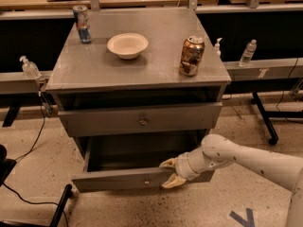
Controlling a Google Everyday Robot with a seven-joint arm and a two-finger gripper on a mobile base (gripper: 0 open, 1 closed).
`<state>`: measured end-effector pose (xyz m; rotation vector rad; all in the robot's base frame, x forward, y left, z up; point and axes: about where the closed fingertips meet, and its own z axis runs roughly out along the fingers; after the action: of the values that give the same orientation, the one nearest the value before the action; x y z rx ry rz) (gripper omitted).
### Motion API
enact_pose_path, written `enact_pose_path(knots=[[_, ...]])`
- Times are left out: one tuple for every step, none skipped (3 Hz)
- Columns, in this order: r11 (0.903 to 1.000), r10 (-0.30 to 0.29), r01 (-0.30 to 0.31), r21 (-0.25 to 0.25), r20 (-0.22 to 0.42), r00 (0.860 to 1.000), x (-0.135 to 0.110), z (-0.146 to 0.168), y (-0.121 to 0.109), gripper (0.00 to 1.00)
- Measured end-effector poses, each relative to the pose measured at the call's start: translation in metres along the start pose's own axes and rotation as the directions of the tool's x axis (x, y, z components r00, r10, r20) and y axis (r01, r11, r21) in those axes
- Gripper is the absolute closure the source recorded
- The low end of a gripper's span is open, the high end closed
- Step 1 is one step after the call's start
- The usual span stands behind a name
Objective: Open middle drawer
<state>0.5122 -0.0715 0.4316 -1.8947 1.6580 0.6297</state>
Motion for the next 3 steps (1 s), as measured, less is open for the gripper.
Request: enact_pose_path(knots=[[0.9999,0.008,-0.008,-0.008,0.009,1.000,-0.001,0.000,0.012,0.53],[0.9997,0.022,-0.021,-0.016,0.030,0.999,-0.010,0.002,0.038,0.53],[0.9997,0.021,-0.021,-0.012,0.035,0.999,-0.012,0.001,0.041,0.50]])
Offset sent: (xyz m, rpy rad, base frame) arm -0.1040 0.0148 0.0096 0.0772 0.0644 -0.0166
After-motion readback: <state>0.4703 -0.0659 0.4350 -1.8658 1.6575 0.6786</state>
